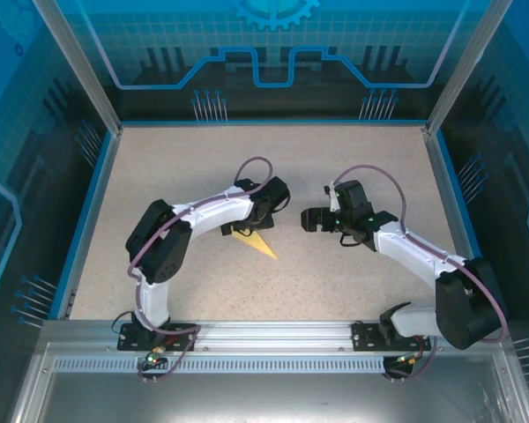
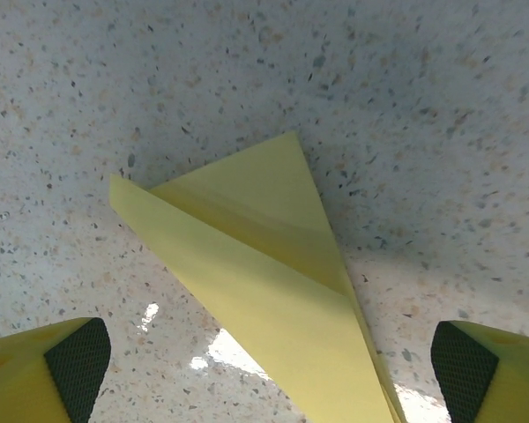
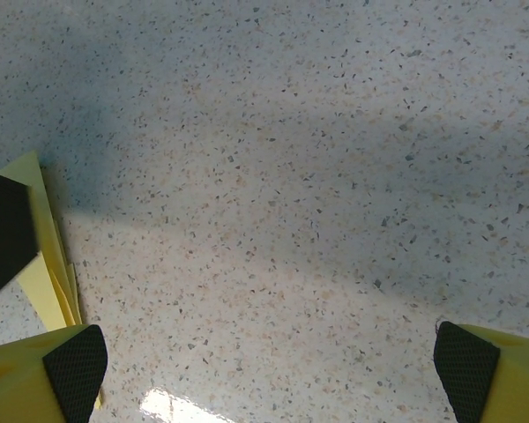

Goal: Fold a paper plane with a square sheet of paper (pick it up from the middle)
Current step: Turn over a paper plane at the center of the table.

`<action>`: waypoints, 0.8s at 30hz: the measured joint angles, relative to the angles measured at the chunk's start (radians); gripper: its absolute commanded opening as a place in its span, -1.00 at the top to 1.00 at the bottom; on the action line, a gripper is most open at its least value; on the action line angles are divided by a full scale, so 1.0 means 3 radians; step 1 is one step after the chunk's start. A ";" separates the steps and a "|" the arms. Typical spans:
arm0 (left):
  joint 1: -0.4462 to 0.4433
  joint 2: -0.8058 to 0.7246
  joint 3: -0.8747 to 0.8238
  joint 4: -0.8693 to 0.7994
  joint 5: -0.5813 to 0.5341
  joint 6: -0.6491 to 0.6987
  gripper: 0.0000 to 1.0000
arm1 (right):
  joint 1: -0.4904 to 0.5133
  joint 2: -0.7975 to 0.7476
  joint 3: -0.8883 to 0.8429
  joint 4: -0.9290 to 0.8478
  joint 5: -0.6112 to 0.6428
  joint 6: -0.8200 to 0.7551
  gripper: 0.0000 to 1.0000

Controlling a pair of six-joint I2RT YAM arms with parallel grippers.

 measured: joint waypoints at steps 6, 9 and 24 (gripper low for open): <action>0.0000 0.0215 0.0094 -0.0142 0.0000 -0.0008 -0.68 | -0.0006 -0.0010 0.0000 -0.0001 0.0013 0.0013 -0.98; 0.0000 0.0220 0.0097 -0.0195 -0.0001 -0.0015 -0.60 | -0.0017 -0.0010 0.0000 -0.0003 0.0013 0.0013 -0.99; 0.0000 0.0122 0.0010 -0.0273 0.0000 -0.0262 -0.25 | -0.0022 0.0027 0.0000 -0.0006 0.0009 0.0014 -0.98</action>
